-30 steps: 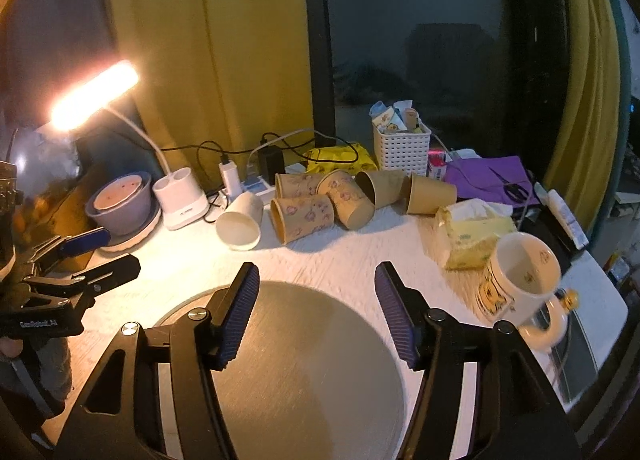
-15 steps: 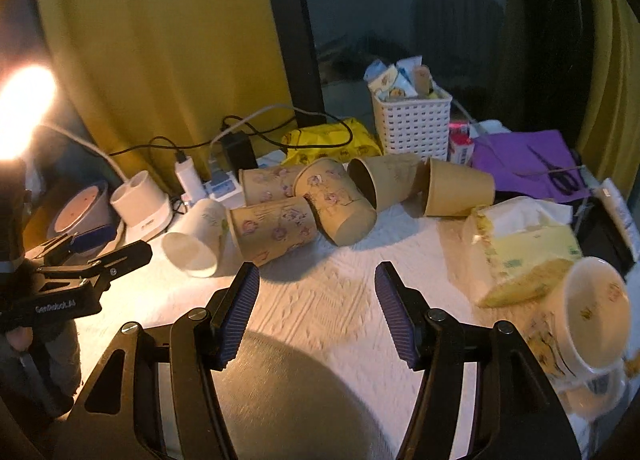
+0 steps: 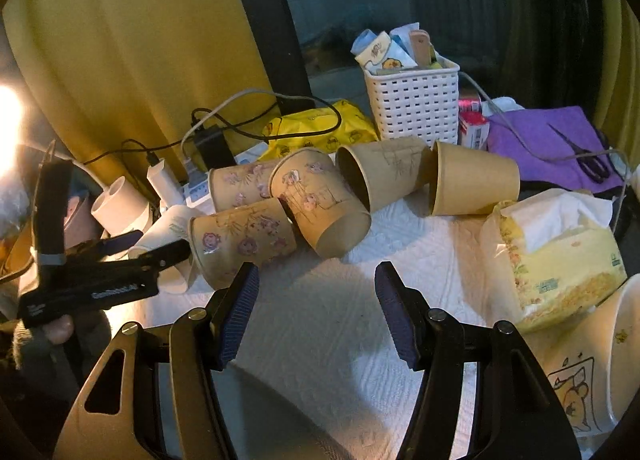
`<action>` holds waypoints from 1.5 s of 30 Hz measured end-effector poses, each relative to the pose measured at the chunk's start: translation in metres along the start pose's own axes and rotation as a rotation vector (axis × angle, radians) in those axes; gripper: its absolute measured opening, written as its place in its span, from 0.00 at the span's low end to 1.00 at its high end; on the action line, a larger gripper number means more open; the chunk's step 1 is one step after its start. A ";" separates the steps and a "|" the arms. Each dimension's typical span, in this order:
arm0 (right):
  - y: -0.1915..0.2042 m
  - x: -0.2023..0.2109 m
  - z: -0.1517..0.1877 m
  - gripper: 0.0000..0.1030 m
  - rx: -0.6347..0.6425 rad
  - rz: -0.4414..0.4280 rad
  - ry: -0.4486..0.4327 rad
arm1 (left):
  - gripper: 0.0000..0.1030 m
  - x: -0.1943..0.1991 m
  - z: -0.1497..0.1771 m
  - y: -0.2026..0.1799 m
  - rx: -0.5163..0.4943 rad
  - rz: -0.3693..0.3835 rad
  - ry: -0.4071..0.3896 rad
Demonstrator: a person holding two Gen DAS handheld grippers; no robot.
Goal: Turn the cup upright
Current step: 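Close the right gripper on the white paper cup and lift it, then carry the cup over the grey mat and rotate the right gripper to turn it upright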
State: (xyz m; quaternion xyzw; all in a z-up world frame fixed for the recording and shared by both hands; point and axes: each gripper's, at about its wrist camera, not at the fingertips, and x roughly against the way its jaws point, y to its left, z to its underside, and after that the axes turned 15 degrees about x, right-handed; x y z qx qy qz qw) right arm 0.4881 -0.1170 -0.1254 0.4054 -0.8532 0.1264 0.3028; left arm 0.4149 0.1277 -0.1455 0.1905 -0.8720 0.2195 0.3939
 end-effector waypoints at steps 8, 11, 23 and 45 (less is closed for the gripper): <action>0.005 0.007 0.001 0.62 0.001 0.001 -0.007 | 0.70 0.008 0.004 0.006 0.008 0.027 0.031; 0.009 0.017 0.002 0.62 -0.002 0.001 -0.010 | 0.70 0.026 0.008 0.008 0.011 0.067 0.031; 0.045 0.073 0.037 0.62 -0.007 0.036 -0.002 | 0.70 0.120 0.070 0.007 -0.074 0.300 0.049; 0.080 0.138 0.146 0.62 -0.039 0.097 0.112 | 0.70 0.166 0.191 -0.039 -0.439 0.506 0.171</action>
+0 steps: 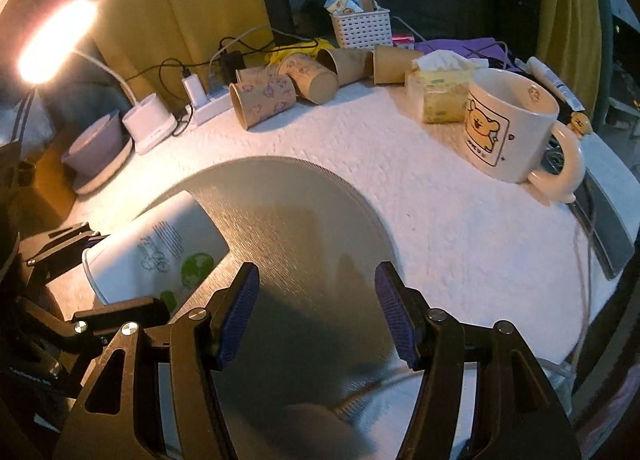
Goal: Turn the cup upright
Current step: 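Carry the cup over the grey mat and rotate the right gripper to turn it upright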
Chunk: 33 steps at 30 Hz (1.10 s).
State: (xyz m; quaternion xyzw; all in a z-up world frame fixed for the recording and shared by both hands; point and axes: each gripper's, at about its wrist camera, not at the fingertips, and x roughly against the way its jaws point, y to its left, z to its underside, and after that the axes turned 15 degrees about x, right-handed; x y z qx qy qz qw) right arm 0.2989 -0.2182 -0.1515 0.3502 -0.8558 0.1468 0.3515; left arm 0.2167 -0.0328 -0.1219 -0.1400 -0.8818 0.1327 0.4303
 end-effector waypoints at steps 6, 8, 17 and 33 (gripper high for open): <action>-0.013 -0.004 -0.001 0.62 0.033 -0.010 0.001 | 0.70 -0.010 0.003 -0.008 -0.074 0.019 0.041; -0.018 -0.010 -0.005 0.62 0.047 -0.023 -0.002 | 0.70 -0.013 0.003 -0.008 -0.087 0.028 0.059; -0.012 -0.042 -0.023 0.62 0.129 -0.115 0.027 | 0.83 -0.008 0.008 -0.004 -0.124 -0.034 0.057; 0.042 -0.025 -0.009 0.62 0.234 -0.193 0.034 | 0.83 0.030 0.039 0.041 0.016 -0.239 0.033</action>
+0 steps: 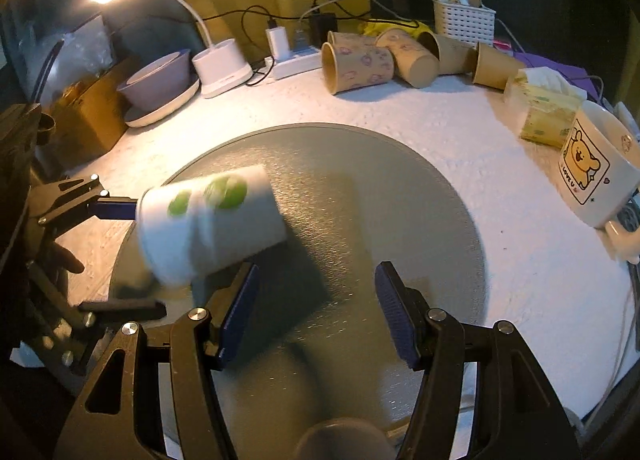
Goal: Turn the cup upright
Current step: 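Carry the cup over the grey mat and rotate the right gripper to turn it upright, then lower the upright cup onto the grey mat with the right gripper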
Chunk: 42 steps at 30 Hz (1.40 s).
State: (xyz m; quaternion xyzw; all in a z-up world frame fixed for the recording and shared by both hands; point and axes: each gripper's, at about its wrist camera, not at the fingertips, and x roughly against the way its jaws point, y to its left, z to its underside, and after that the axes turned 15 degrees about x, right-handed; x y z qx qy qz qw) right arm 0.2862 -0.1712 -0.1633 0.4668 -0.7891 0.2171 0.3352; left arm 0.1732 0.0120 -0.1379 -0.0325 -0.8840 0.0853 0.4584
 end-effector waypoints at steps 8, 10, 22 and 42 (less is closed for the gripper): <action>0.034 0.007 -0.022 0.62 0.199 0.027 -0.009 | 0.83 0.018 0.003 0.033 0.139 -0.028 -0.070; 0.047 0.001 -0.040 0.69 0.323 0.061 -0.019 | 0.83 0.023 0.003 0.044 0.195 -0.032 -0.097; 0.099 -0.067 -0.113 0.74 0.913 -0.006 0.053 | 0.83 0.028 -0.007 0.128 0.523 -0.058 -0.173; 0.122 -0.136 -0.163 0.68 1.125 -0.054 0.344 | 0.83 0.031 -0.010 0.171 0.632 -0.026 -0.195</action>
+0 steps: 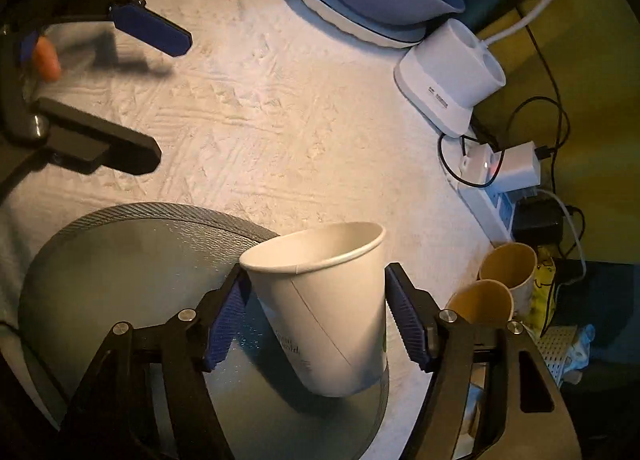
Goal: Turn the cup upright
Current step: 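Lower the upright cup onto the grey mat with the right gripper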
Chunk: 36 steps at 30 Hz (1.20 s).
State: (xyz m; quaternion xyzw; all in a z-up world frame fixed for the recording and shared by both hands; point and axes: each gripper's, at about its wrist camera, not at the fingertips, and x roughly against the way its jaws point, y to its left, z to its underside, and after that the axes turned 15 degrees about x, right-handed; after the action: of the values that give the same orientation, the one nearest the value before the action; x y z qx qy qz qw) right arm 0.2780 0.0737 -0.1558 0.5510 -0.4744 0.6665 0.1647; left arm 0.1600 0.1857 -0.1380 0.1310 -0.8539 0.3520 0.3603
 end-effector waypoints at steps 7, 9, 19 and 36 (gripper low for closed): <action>-0.005 0.027 0.025 0.67 -0.187 0.032 -0.063 | 0.83 0.013 0.009 -0.011 -0.023 0.020 -0.025; -0.007 0.039 0.040 0.67 -0.289 0.051 -0.104 | 0.83 0.016 0.013 -0.017 -0.036 0.025 -0.031; 0.025 0.072 0.115 0.67 -0.787 0.103 -0.412 | 0.83 0.019 0.036 -0.045 -0.091 0.028 -0.041; 0.063 0.069 0.184 0.69 -1.132 0.172 -0.674 | 0.83 0.008 0.048 -0.086 -0.155 0.006 -0.041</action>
State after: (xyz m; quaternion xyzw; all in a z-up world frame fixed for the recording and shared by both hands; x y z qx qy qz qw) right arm 0.3143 -0.1285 -0.1333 0.5177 -0.8192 0.1163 0.2175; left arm 0.1700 0.0905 -0.1123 0.1075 -0.8861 0.2834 0.3508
